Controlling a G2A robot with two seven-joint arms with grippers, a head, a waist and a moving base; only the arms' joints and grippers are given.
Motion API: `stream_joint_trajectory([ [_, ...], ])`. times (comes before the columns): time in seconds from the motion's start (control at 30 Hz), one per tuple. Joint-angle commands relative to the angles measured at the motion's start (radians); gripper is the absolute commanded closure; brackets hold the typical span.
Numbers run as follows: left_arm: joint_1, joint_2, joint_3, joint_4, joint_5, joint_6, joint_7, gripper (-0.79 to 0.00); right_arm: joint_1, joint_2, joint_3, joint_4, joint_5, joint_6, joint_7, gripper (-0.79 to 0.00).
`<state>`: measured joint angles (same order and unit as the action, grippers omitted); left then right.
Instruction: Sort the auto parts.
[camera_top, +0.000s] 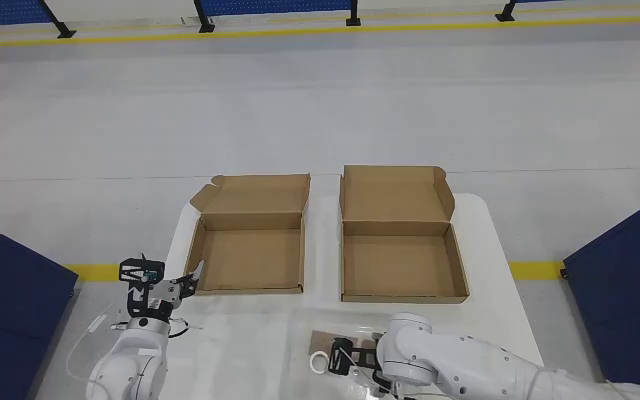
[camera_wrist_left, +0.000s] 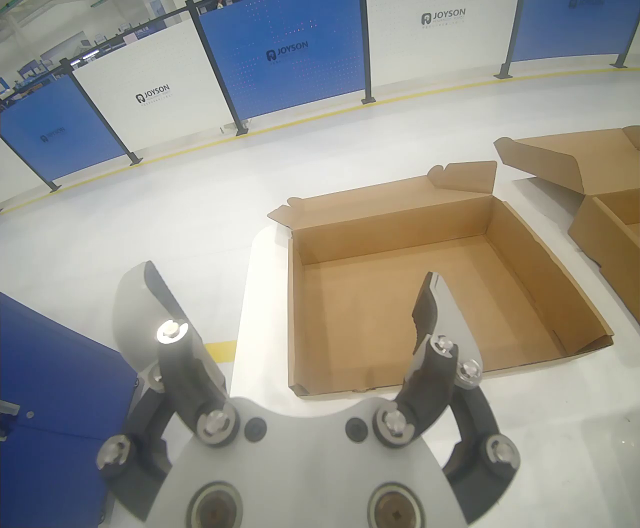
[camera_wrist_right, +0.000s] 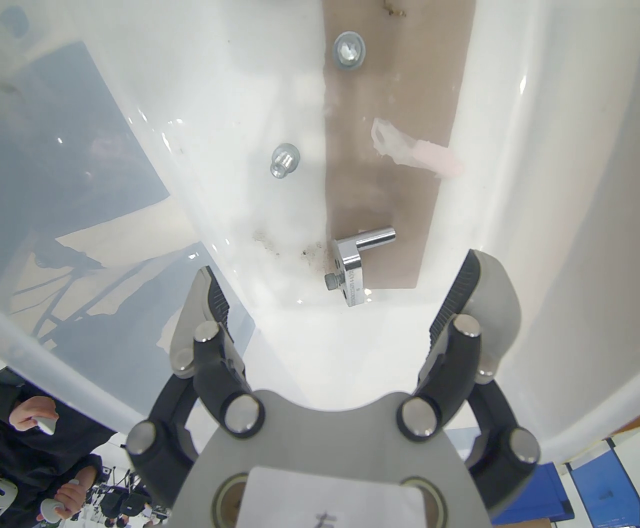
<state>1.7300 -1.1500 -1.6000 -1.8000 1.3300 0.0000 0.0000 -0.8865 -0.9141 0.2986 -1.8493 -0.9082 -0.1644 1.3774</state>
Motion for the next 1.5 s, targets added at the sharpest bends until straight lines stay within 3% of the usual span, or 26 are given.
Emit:
stream_joint_trajectory([
  [0.0,0.0,0.0,0.0,0.0,0.0,0.0,0.0,-0.785,0.0,-0.001,0.003,0.002,0.008,-0.011,0.007,-0.785],
  [0.53,0.0,0.0,0.0,0.0,0.0,0.0,0.0,-0.785,-0.036,0.001,0.021,0.025,-0.03,-0.029,-0.036,-0.776],
  [0.57,0.0,0.0,0.0,0.0,0.0,0.0,0.0,-0.785,-0.039,0.001,0.025,0.023,-0.033,-0.028,-0.035,-0.529],
  [0.6,0.0,0.0,0.0,0.0,0.0,0.0,0.0,-0.785,-0.042,0.002,0.029,0.02,-0.036,-0.026,-0.034,-0.391],
  [1.03,0.0,0.0,0.0,0.0,0.0,0.0,0.0,-0.785,-0.089,0.018,0.075,-0.015,-0.064,-0.028,-0.006,-0.326],
  [1.47,0.0,0.0,0.0,0.0,0.0,0.0,0.0,-0.785,-0.11,0.008,0.095,0.01,-0.067,-0.045,-0.003,-0.243],
])
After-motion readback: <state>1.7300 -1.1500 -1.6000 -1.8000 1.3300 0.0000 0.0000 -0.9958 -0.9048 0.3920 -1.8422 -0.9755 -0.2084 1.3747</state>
